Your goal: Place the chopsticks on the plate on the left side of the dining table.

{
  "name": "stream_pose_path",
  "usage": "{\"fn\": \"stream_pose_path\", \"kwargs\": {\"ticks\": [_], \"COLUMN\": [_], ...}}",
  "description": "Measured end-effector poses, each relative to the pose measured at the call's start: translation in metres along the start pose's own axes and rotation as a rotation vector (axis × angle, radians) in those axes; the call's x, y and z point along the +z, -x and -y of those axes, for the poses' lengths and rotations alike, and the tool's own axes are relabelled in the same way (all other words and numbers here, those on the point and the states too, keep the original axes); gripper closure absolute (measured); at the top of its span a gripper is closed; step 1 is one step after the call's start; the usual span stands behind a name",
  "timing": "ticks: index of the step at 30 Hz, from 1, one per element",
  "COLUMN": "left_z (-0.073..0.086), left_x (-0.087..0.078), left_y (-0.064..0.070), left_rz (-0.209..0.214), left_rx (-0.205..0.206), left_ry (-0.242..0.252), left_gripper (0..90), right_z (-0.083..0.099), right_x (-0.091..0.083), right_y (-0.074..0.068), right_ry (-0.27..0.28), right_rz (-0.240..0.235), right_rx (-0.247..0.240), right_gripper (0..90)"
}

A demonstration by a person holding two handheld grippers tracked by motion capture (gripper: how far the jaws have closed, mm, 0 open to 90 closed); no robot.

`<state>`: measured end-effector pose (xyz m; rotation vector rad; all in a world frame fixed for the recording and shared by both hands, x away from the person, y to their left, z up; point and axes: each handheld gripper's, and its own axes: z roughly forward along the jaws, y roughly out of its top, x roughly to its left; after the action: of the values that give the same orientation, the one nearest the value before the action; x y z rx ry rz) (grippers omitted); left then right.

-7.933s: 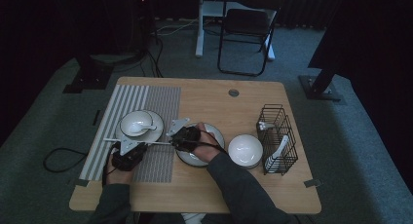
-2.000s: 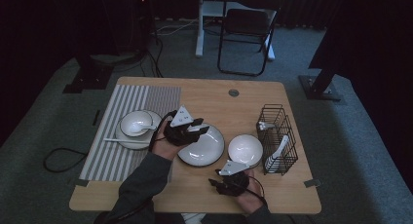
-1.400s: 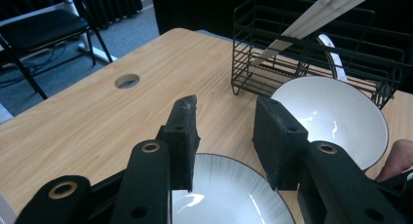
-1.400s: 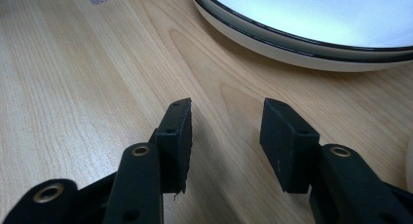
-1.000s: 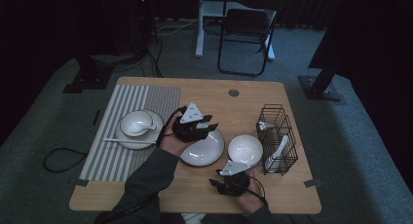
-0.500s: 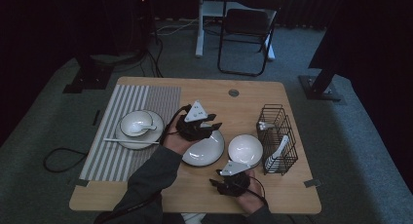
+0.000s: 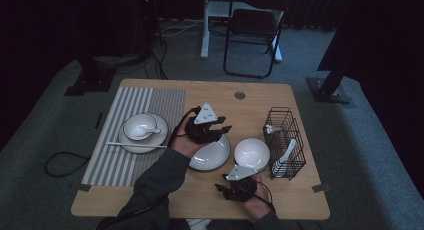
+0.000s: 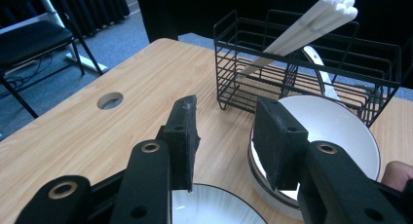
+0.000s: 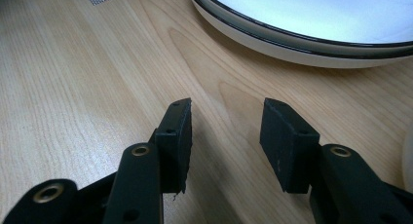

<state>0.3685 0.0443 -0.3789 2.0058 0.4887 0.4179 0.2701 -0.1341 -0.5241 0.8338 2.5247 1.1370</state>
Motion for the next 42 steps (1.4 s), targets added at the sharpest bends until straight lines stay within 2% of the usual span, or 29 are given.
{"fn": "stream_pose_path", "kwargs": {"ticks": [13, 42], "left_z": [-0.003, -0.018], "left_x": [0.008, 0.021], "left_y": [0.001, 0.012], "left_rz": [0.015, 0.048], "left_rx": [0.0, 0.036], "left_ry": [-0.002, -0.002], "left_gripper": [62.3, 62.2], "right_z": [0.001, 0.004], "right_x": [-0.001, -0.004], "right_y": [0.0, 0.002], "right_ry": [0.0, 0.004], "right_rz": [0.001, 0.008], "right_rx": [0.002, 0.007], "right_gripper": [54.5, 54.5]}}
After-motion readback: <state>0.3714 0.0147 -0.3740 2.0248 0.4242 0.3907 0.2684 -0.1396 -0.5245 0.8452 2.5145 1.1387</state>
